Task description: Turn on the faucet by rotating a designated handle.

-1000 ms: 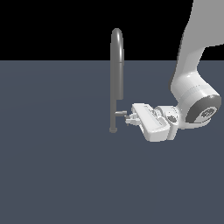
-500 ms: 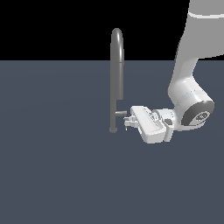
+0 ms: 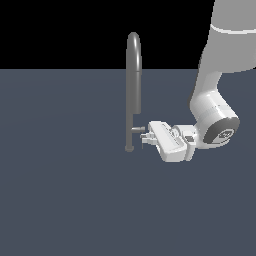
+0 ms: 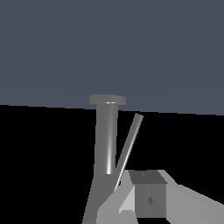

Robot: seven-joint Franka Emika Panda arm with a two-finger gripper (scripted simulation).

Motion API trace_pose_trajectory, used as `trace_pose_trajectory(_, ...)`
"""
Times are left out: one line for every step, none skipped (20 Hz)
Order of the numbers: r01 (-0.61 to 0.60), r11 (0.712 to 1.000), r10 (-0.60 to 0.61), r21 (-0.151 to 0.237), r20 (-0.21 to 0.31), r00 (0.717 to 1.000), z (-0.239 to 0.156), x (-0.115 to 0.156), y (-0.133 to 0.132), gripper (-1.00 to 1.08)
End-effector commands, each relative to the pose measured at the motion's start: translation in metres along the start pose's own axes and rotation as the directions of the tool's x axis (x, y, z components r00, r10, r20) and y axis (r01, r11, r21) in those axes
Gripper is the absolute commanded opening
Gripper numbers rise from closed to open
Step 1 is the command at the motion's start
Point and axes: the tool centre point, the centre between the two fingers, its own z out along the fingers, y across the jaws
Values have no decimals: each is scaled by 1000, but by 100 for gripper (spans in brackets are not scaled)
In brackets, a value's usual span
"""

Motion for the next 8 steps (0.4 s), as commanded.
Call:
trace_pose_trajectory(-25,1000,25,13,-10,1000,0,22,0,-100)
trace_pose_trajectory(-28,1000,28,14,-10,1000,0,25,-2,-100)
trace_pose_trajectory(-31,999,32,14,-11,999,0,28,-3,-100)
trace_pose_trajectory(-34,999,35,15,-11,999,0,31,-4,-100)
trace_pose_trajectory(-37,999,38,16,-12,999,0,34,-5,-100)
trace_pose_trajectory(-41,999,41,17,-12,999,-1,37,-6,-100)
trace_pose_trajectory(-43,999,44,18,-13,999,-1,40,-7,-100)
trace_pose_trajectory(-43,999,44,18,-13,999,-1,40,-7,-100)
